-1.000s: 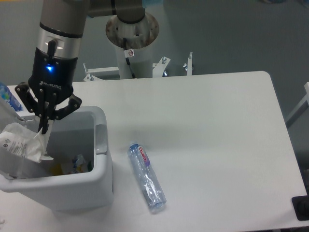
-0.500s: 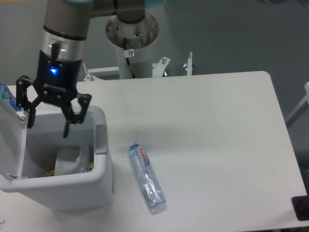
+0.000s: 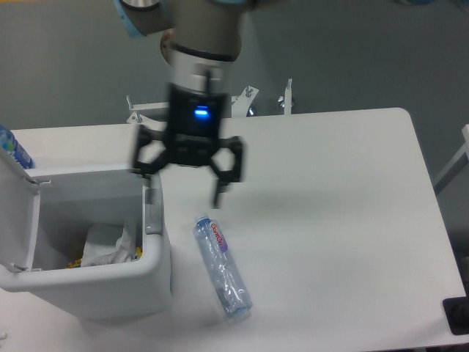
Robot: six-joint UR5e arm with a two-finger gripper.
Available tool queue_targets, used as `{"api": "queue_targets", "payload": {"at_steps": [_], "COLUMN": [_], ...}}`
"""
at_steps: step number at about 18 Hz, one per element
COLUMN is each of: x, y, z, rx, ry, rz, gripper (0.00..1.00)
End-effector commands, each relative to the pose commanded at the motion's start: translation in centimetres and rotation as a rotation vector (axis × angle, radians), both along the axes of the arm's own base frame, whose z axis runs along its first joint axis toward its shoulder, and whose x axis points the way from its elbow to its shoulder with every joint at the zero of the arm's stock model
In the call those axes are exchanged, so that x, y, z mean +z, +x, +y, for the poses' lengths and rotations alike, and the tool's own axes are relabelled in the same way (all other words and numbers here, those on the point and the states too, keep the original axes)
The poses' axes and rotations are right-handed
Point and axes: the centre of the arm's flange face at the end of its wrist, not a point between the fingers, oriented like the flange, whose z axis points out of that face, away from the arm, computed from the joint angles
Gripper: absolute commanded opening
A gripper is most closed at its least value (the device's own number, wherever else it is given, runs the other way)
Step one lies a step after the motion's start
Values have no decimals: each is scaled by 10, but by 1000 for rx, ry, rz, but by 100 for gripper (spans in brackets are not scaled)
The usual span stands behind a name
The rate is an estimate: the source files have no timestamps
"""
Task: Place the trash in the trash can
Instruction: 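Move the open gripper over the clear water bottle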
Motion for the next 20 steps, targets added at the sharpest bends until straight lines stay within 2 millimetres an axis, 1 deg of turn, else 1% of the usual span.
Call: {"api": "queue_targets", "payload": {"at_steps": [2, 3, 5, 8, 10, 13, 15, 17, 18, 20], "x": [-15, -22, -44, -80, -108, -149, -169, -193, -205, -217], "y": [-22, -30, -48, -73, -84, -91, -93, -82, -82, -70], "z": [-1, 2, 9, 25, 34, 42, 46, 60, 63, 78], "rx": [25, 30, 48, 65, 61, 55, 51, 28, 32, 12], "ry": [-15, -27, -83, -148, -173, -213, -232, -269, -300, -336], "rz": [-15, -19, -4, -9, -39, -86, -106, -122, -112, -98], "gripper": [100, 100, 100, 100, 100, 100, 100, 100, 100, 100]}}
